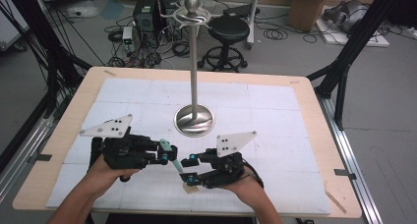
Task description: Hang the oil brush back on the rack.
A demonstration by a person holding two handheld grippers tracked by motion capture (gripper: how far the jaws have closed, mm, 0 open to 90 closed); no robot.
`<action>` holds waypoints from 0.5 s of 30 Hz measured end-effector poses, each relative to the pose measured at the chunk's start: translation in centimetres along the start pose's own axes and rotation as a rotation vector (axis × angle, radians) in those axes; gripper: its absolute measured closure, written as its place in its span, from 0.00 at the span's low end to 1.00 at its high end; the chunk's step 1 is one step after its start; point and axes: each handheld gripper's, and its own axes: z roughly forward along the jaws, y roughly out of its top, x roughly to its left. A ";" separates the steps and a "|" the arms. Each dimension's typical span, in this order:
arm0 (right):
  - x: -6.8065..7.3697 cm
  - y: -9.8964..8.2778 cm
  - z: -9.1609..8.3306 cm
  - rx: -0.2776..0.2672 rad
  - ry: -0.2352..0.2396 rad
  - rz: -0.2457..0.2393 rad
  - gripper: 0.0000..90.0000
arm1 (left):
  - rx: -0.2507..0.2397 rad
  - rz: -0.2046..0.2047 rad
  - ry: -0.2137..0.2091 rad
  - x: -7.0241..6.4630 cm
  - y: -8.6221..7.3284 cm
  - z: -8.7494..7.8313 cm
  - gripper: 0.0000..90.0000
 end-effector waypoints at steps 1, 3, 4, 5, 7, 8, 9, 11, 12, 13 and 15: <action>0.0 0.0 0.2 0.007 0.004 0.002 0.68 | -0.006 0.000 -0.004 -0.1 0.0 0.0 0.92; -0.1 0.0 0.6 0.009 0.009 0.001 0.73 | -0.015 0.004 -0.011 -0.1 0.0 0.2 0.92; -0.1 0.0 0.6 0.010 0.015 0.001 0.76 | -0.016 0.004 -0.016 -0.1 -0.1 0.2 0.92; -0.1 0.0 0.7 0.010 0.020 0.002 0.78 | -0.011 0.006 -0.017 -0.1 -0.1 0.2 0.92; -0.1 0.0 0.8 0.007 0.021 0.009 0.83 | -0.004 0.008 -0.020 -0.1 -0.1 0.3 0.92; -0.1 0.0 0.8 0.005 0.025 0.010 0.88 | -0.010 0.008 -0.015 -0.1 -0.2 0.3 0.91; -0.1 0.0 0.8 0.004 0.032 0.017 0.92 | -0.013 -0.005 -0.016 -0.1 -0.2 0.3 0.91; -0.1 -0.1 0.9 0.003 0.027 0.014 0.93 | -0.029 -0.028 -0.020 0.1 -0.3 0.3 0.89; -0.1 -0.1 0.9 0.007 0.025 0.022 0.93 | -0.047 -0.048 -0.010 0.1 -0.4 0.3 0.81; -0.1 -0.1 0.9 0.004 0.016 0.027 0.93 | -0.060 -0.072 0.002 0.3 -0.4 0.1 0.71; -0.4 -0.2 0.8 -0.012 -0.003 0.038 0.93 | -0.103 -0.084 0.035 0.4 -0.5 -0.4 0.61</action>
